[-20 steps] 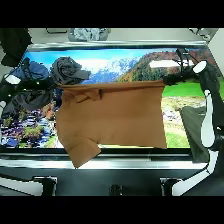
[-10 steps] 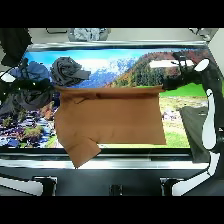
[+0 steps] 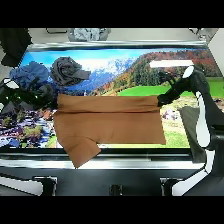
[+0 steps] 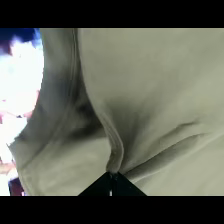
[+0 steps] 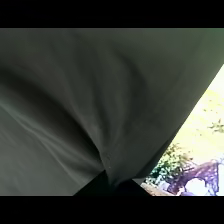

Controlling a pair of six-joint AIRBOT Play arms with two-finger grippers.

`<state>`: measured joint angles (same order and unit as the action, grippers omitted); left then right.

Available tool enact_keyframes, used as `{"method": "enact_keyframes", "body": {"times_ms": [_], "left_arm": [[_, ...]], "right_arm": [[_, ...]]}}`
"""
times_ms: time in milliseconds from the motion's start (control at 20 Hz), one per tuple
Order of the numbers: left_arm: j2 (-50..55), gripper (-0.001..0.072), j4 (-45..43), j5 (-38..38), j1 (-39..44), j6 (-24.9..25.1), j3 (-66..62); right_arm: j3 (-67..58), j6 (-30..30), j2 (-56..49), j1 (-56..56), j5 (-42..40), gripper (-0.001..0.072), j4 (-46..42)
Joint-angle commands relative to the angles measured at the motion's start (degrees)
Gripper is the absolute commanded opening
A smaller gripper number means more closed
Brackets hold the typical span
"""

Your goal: Fold the shirts.

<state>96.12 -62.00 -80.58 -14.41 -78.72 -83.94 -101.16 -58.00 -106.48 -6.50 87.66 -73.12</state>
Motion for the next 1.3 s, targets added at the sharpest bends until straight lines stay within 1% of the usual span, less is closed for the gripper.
{"method": "enact_keyframes", "body": {"times_ms": [0,100,300,350,400,450,500,550,600,700,750,850,900,1000,1050,1150,1250], "left_arm": [[0.0,0.0025,-3.4,-2.6,-0.1,-1.9,2.4],[0.0,0.0025,-5.4,-2.5,-0.3,-1.8,4.0],[0.1,0.0026,-4.9,-1.3,0.2,-1.8,4.7],[0.1,0.0083,-4.2,-1.3,0.2,-1.8,4.6],[0.0,0.0305,-3.8,-1.8,-0.2,-1.7,4.3],[0.0,0.0474,-3.9,-3.1,-0.6,-1.9,3.3],[-0.3,0.0475,-3.9,-5.0,-1.6,-1.9,1.7],[-1.0,0.0475,-3.8,-6.7,-2.9,-1.9,0.4],[-2.1,0.0475,-3.9,-8.0,-4.3,-1.8,-0.1],[-5.8,0.0475,-3.9,-9.1,-7.6,-1.8,1.9],[-8.4,0.0474,-3.8,-8.9,-8.9,-1.1,5.2],[-14.8,0.0472,-3.8,-6.3,-10.8,1.7,17.7],[-18.4,0.0471,-2.9,-3.7,-11.4,1.9,26.0],[-24.7,0.047,1.9,1.4,-11.5,6.1,40.4],[-27.0,0.0469,4.2,2.8,-11.1,7.9,45.7],[-28.9,0.0469,6.4,3.1,-9.1,9.8,51.6],[-28.5,0.047,6.4,4.4,-6.2,9.7,54.9]], "right_arm": [[0.9,-0.4,-0.2,0.3,1.2,0.0045,-3.4],[1.2,-1.2,-0.6,0.3,1.4,0.0045,-4.5],[2.7,-1.7,-0.6,0.3,-0.8,0.0047,-3.4],[2.7,-2.5,-0.5,0.3,-0.8,0.0098,-3.4],[2.7,-2.7,-0.2,0.3,-0.7,0.0248,-3.4],[2.7,-2.1,0.7,0.2,0.0,0.0474,-3.5],[2.6,0.3,2.1,0.1,2.2,0.0575,-4.0],[2.6,2.7,4.0,-0.5,4.5,0.0573,-4.4],[2.6,3.4,5.9,-1.8,7.1,0.0574,-4.7],[2.8,1.9,8.8,-6.1,11.0,0.0571,-4.0],[4.3,0.8,10.6,-8.1,11.7,0.0567,-3.9],[13.0,0.3,15.8,-10.3,8.5,0.0564,-4.1],[19.4,0.5,19.0,-10.3,5.5,0.0563,-4.5],[30.3,2.2,23.8,-10.0,0.1,0.0563,-3.3],[34.5,2.8,25.5,-10.0,-1.5,0.0563,-3.1],[38.8,4.6,26.8,-10.0,-1.9,0.0563,-3.2],[39.6,4.9,26.9,-10.0,-1.1,0.0563,-3.2]]}}
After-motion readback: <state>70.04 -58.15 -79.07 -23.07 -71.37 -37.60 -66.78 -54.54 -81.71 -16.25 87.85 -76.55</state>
